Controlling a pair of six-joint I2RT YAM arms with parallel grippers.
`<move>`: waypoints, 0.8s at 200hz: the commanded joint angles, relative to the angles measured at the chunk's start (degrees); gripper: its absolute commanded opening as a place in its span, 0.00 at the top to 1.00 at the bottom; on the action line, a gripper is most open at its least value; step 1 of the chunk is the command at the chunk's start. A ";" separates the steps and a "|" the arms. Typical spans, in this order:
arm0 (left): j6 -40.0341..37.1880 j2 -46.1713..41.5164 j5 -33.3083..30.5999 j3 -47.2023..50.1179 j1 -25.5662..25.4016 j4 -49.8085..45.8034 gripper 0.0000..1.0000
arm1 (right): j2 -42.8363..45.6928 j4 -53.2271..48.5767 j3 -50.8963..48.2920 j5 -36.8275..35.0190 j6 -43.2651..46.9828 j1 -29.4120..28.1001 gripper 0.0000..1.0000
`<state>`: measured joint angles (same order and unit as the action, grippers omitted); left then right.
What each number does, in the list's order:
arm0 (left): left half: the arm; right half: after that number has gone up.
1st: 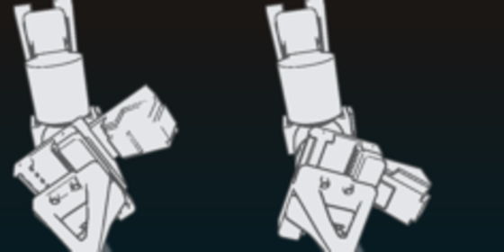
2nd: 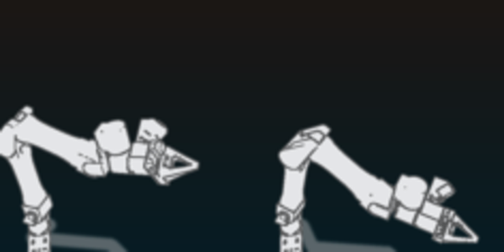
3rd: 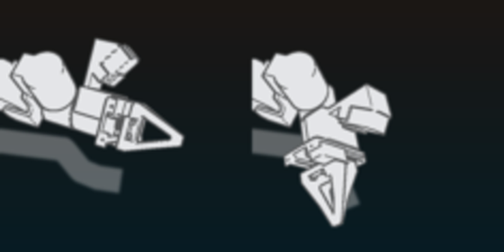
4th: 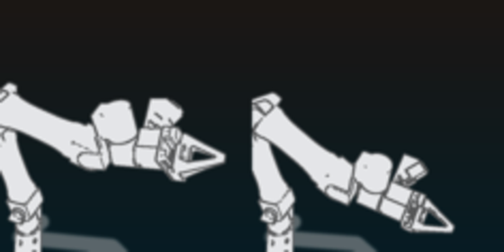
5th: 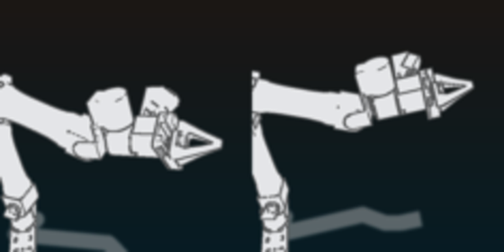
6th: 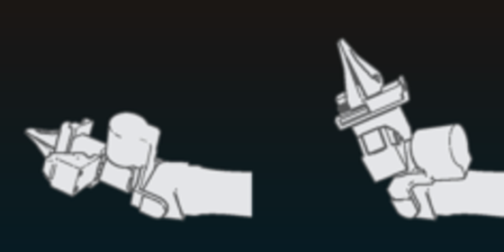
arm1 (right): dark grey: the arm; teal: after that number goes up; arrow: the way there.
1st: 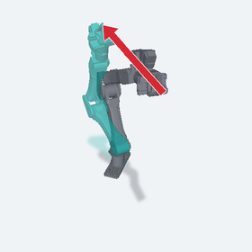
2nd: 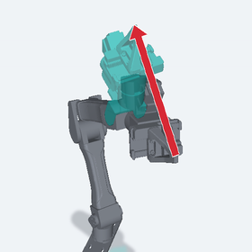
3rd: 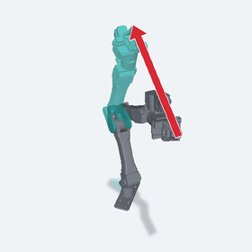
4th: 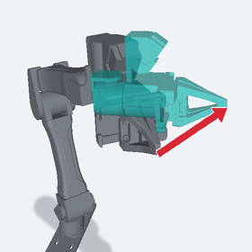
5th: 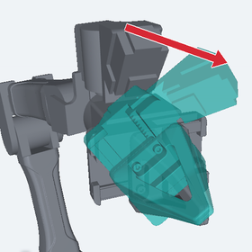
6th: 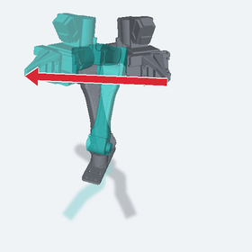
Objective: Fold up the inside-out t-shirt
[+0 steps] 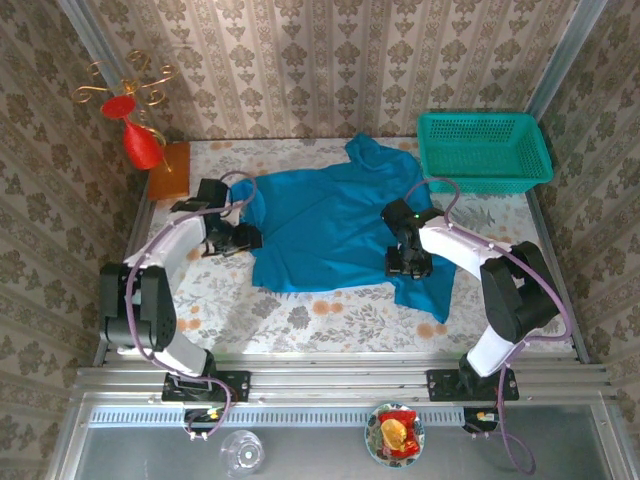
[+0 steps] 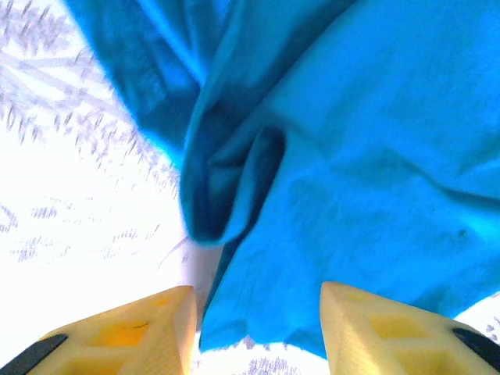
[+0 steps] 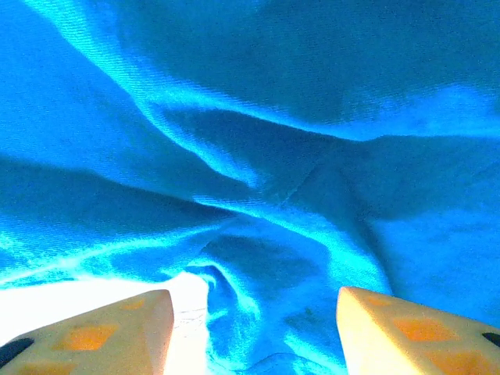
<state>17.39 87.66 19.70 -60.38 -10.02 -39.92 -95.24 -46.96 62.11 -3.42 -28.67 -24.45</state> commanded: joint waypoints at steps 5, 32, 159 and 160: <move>3.47 -1.94 1.45 6.86 0.17 2.66 0.53 | 0.73 -1.99 1.87 1.72 0.14 -0.51 0.41; 4.02 -0.91 9.47 12.52 0.92 12.46 0.49 | 0.19 -2.39 2.79 2.19 0.53 -0.86 0.41; 4.04 -0.71 20.33 18.65 1.53 21.32 0.65 | 0.57 -2.61 2.54 2.19 0.30 -1.22 0.41; 4.09 -0.72 20.31 18.73 1.47 21.31 0.65 | 0.58 -2.61 2.52 2.19 0.33 -1.22 0.41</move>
<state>20.97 88.05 38.04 -43.27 -7.84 -18.87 -95.24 -47.66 63.92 -2.11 -28.62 -25.36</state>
